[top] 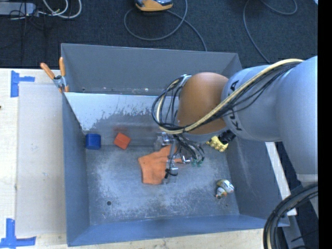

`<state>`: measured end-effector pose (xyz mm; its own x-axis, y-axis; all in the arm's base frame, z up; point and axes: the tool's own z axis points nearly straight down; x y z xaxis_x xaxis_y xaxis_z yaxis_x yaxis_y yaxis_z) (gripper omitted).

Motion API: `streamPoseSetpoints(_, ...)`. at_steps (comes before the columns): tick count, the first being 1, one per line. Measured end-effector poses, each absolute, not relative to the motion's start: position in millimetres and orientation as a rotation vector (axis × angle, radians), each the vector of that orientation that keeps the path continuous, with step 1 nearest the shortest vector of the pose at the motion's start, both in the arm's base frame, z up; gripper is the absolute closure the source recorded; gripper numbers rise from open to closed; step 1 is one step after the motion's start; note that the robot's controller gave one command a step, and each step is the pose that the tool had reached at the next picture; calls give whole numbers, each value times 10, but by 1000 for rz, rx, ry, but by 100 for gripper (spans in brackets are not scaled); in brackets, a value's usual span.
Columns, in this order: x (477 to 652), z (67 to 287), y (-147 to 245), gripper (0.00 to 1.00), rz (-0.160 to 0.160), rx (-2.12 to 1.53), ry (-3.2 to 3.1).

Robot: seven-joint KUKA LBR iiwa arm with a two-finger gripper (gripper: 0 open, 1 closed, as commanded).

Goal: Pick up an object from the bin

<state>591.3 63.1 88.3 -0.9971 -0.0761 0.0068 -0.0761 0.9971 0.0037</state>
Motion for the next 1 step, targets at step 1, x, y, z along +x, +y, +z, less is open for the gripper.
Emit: streamPoseSetpoints(1, 5981, 800, 507, 0, 5, 228, -3129)
